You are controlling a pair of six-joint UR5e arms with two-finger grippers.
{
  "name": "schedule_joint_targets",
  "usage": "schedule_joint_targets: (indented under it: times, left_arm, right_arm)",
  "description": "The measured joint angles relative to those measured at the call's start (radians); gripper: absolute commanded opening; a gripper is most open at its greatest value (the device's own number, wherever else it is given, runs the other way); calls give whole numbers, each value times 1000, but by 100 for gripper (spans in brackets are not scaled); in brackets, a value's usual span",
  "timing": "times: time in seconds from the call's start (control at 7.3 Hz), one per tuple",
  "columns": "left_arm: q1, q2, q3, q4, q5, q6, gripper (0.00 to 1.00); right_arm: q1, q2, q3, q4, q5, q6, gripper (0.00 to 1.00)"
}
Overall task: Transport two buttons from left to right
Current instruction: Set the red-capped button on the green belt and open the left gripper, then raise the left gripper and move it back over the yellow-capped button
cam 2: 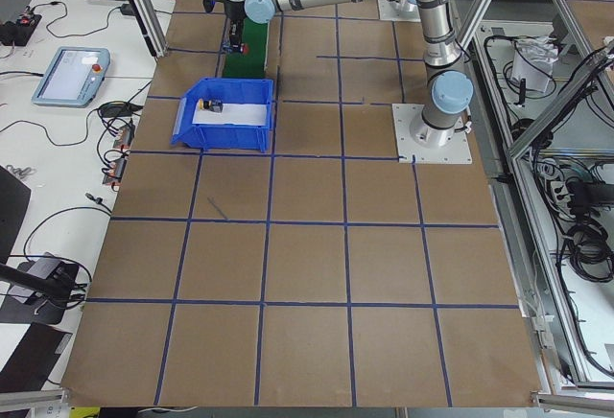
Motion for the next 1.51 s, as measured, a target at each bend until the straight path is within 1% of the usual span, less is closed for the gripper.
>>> schedule_joint_targets:
  times: [0.14,0.27,0.41,0.96,1.1,1.37,1.51]
  left_arm:
    - [-19,-14,-2,6,-1,-32,37]
    - [-30,-19,-3,8,-2,-49,50]
    - [-35,-24,-2,9,-3,-55,99]
    - [-7,-26,13,9,-2,-40,100]
    - [28,-20,25,8,-4,-13,100]
    - [142,-17,76,3,-10,139,100]
    - [201,-24,96,0,-29,207,100]
  right_arm:
    - [0,0,0,0,0,0,100]
    - [0,1,0,0,0,0,100]
    - [0,1,1,0,0,-1,100]
    - [0,2,2,0,0,-2,100]
    - [0,2,2,0,0,-2,100]
    - [0,2,2,0,0,-2,100]
    - [0,2,2,0,0,-2,100]
